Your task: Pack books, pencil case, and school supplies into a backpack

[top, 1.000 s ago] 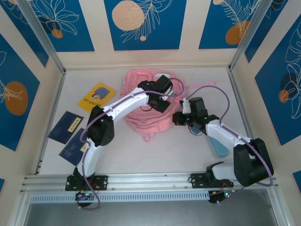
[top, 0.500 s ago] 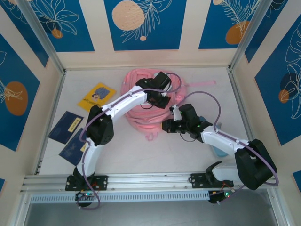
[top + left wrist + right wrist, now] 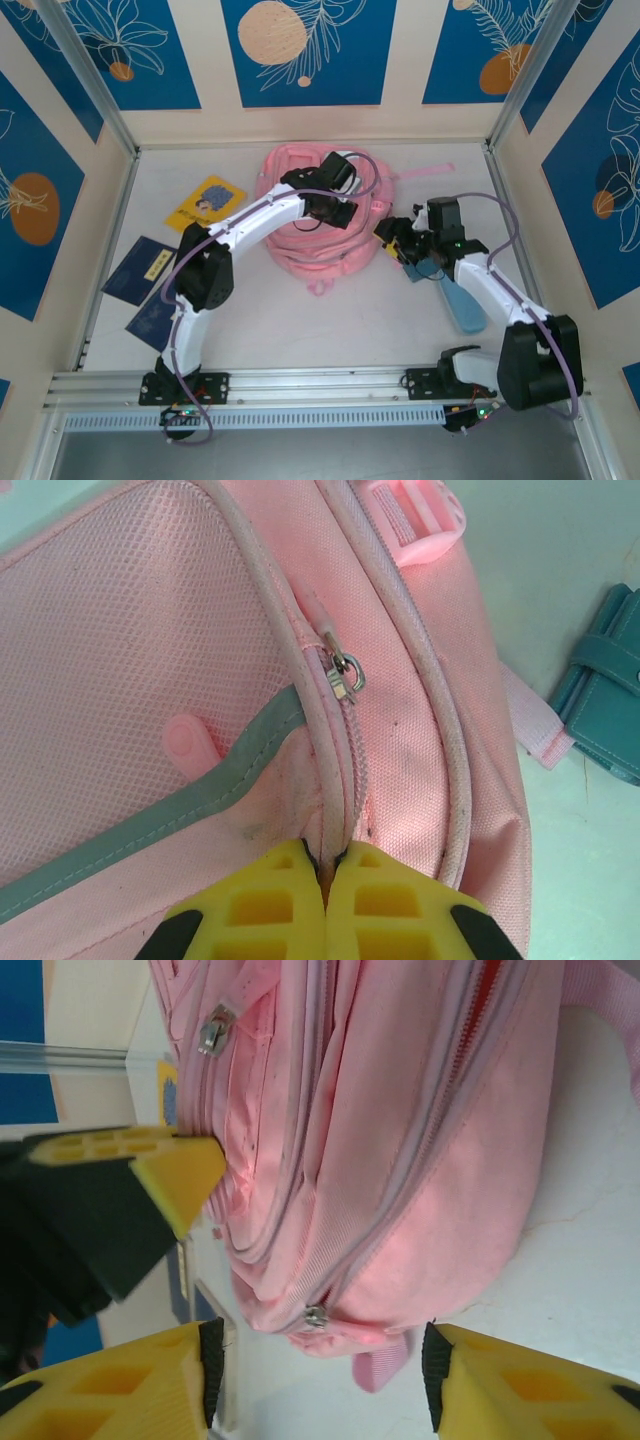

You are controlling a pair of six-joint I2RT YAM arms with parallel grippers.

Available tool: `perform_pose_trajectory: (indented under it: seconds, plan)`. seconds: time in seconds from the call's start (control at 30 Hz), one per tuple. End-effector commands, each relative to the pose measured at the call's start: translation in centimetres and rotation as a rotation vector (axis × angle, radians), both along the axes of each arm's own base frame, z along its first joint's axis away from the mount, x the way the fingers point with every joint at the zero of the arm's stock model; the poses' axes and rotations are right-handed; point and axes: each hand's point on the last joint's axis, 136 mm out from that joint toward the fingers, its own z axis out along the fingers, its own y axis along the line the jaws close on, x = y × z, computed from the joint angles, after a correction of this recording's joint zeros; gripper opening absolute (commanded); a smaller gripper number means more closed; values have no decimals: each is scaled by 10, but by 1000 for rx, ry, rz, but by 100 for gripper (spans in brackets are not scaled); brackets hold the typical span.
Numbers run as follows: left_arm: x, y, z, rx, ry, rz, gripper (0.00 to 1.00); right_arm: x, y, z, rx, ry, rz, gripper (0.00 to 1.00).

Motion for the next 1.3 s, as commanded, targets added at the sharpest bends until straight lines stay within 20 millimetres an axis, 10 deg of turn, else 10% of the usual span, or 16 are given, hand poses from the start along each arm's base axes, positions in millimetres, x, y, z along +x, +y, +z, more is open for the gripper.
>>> perform_pose_trajectory:
  seconds: [0.0, 0.5, 0.7, 0.97, 1.27]
  plan:
    - [3, 3, 34, -77, -42, 11, 0, 7, 15, 6, 88, 101, 28, 52]
    - [-13, 20, 43, -81, -13, 53, 0, 27, 57, -12, 95, 185, 171, 27]
    - [-37, 50, 52, -79, 9, 118, 38, 29, 83, 11, 130, 106, 254, 2]
    - [-90, 112, 32, -54, 68, 305, 51, 35, 123, 43, 133, 7, 335, 0]
    - [-114, 110, -2, -135, 93, 415, 47, 39, 148, 58, 163, -10, 371, 0]
